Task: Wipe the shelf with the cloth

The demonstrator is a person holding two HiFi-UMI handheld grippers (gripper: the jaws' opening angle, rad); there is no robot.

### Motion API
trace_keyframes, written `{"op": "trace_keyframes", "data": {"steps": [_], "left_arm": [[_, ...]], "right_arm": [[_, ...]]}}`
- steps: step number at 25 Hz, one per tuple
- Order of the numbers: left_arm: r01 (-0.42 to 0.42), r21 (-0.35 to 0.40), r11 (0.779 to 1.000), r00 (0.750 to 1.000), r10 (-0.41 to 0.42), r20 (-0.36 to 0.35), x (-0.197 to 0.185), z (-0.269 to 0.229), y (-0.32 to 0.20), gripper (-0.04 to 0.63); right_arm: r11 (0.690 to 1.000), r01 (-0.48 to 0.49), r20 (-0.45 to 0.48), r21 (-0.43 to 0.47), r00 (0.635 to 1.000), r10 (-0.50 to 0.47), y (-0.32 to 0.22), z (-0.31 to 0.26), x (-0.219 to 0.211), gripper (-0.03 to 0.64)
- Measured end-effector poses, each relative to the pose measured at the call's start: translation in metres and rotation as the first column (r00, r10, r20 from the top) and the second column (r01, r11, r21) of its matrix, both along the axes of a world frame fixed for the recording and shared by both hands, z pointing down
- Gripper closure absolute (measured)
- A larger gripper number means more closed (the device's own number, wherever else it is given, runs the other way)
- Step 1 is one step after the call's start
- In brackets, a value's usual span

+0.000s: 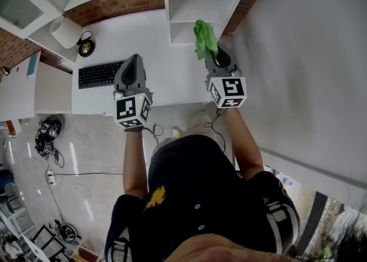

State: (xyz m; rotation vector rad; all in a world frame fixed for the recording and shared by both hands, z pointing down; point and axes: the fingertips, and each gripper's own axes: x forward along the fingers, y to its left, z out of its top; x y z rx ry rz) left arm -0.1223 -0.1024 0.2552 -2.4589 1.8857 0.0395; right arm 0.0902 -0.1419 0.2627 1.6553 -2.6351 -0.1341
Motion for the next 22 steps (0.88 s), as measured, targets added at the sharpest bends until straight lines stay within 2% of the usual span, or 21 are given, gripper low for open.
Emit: {"op": "trace_keyframes", "data": {"steps": [22], "left_arm": [[-0.078,0.0,0.997,0.997,0.078,-0.018,0.027,0.001,0.001,0.577]], "right_arm": [[1.0,-0.003,-0.019,0.0,1.0,0.003,0.005,-0.005,0.009,0.557]]}}
